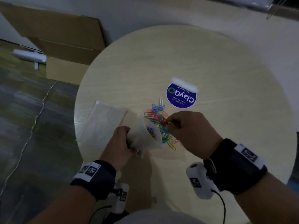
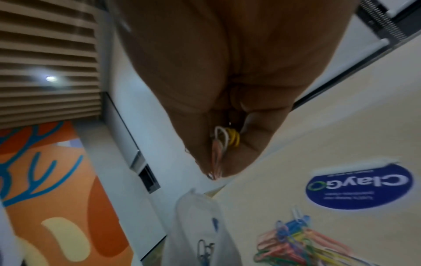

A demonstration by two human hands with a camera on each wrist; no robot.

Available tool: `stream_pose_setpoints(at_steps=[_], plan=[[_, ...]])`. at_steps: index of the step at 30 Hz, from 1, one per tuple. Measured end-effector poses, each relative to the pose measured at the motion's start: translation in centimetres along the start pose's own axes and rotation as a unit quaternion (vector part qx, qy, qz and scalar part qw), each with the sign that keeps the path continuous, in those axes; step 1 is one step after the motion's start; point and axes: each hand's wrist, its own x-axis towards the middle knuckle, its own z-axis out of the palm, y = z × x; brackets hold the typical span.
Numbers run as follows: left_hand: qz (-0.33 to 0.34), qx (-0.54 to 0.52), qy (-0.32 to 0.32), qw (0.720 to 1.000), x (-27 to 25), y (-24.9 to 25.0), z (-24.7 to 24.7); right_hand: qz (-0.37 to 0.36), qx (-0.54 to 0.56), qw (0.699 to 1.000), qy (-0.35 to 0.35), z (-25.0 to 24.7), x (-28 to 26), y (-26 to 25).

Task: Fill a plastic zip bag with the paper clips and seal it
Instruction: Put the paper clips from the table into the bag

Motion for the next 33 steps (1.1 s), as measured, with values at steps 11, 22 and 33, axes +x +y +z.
stream_pose_setpoints(at_steps=[11, 22, 33], plan=[[-0.002, -0.048, 0.003, 0.999, 0.1, -0.6, 0.2, -0.034, -0.02, 0.999, -0.016, 1.1, 0.7, -3.1], [-0.013, -0.033, 0.005, 0.999, -0.2, -2.0, -0.1, 0.234, -0.047, 0.971, -0.032, 4.5, -2.7, 9.2], [-0.026, -0.024, 0.003, 0.999, -0.5, -2.1, -0.4, 0.149, 0.032, 0.982, 0.114, 7.4, 0.9, 8.3]])
